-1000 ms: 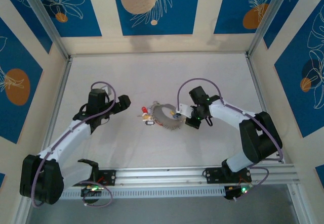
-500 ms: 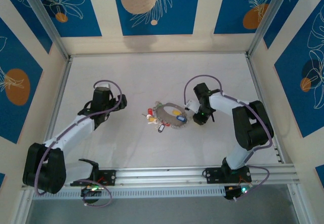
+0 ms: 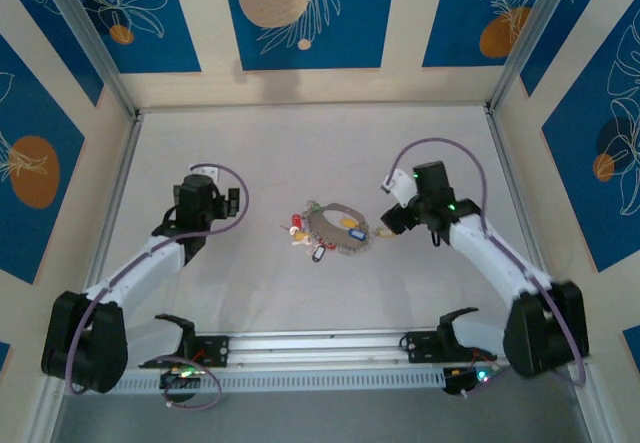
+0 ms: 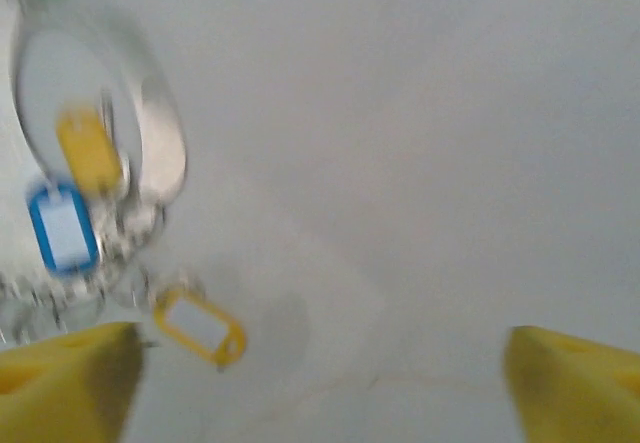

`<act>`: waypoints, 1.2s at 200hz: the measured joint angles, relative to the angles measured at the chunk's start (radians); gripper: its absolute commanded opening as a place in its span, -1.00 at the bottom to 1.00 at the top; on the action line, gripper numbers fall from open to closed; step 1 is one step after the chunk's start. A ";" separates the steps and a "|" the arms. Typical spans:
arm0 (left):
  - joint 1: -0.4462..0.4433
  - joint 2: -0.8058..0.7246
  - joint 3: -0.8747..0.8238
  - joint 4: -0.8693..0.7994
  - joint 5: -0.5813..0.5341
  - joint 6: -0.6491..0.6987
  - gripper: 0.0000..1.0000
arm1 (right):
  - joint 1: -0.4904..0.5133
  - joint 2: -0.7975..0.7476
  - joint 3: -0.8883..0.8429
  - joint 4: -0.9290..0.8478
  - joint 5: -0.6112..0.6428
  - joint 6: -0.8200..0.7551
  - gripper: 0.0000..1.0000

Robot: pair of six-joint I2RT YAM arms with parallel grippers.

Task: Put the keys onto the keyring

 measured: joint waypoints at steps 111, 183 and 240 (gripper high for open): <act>0.066 0.170 -0.203 0.457 0.130 0.153 1.00 | -0.212 -0.111 -0.534 0.865 -0.193 0.423 0.98; 0.209 0.378 -0.204 0.683 0.321 0.132 1.00 | -0.268 0.325 -0.513 1.260 -0.231 0.470 0.99; 0.230 0.393 -0.204 0.706 0.357 0.105 1.00 | -0.262 0.411 -0.366 1.212 -0.167 0.502 0.98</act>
